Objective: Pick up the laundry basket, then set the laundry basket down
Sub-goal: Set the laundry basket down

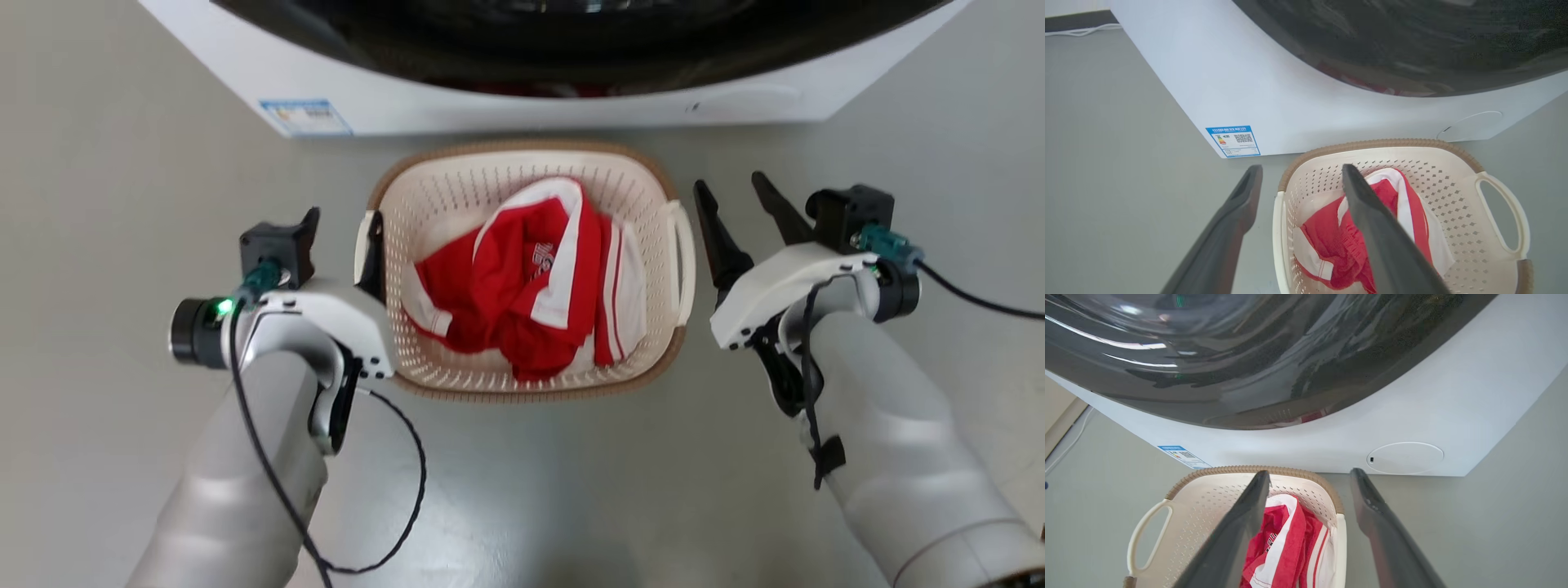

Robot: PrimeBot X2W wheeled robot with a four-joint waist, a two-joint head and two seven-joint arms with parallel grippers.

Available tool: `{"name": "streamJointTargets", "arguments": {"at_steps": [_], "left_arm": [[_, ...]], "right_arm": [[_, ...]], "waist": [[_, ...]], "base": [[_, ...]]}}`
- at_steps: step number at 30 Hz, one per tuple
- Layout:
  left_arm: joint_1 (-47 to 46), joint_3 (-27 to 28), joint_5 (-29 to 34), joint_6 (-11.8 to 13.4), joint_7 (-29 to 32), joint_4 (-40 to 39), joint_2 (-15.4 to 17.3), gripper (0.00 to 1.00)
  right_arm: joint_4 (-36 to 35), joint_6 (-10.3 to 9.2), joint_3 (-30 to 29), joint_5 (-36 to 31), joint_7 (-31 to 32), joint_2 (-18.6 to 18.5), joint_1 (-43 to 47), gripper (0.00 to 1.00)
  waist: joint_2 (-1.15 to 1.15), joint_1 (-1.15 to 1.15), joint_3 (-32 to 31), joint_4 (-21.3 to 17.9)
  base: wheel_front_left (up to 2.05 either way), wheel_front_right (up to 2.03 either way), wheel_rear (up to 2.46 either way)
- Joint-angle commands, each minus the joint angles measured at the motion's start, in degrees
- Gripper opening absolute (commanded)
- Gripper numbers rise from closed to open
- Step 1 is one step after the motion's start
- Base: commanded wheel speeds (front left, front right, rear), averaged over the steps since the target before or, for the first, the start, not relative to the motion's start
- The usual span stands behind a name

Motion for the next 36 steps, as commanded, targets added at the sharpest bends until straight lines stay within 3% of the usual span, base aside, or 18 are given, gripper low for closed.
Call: {"name": "streamJointTargets", "arguments": {"at_steps": [1,15,36], "left_arm": [[2.34,2.61,1.27,0.69,-0.36,-2.79,2.09,1.00],[22.80,12.31,11.26,1.70,-0.36,-23.54,1.03,1.00],[46.00,18.94,15.52,1.83,-0.36,-41.13,-2.21,1.00]], "right_arm": [[-2.43,0.36,0.46,-0.37,-0.61,1.30,2.72,1.00],[-19.11,0.36,-1.88,-4.01,-0.61,1.30,18.08,1.00],[-34.83,0.36,-9.86,-6.54,-0.61,1.30,40.46,1.00]], "waist": [[0.00,0.00,-3.47,-0.99],[0.00,0.00,-16.33,-3.81],[0.00,0.00,-30.80,-5.74]], "base": [[0.00,0.00,0.00],[0.00,0.00,0.00],[0.00,0.00,0.00]]}}
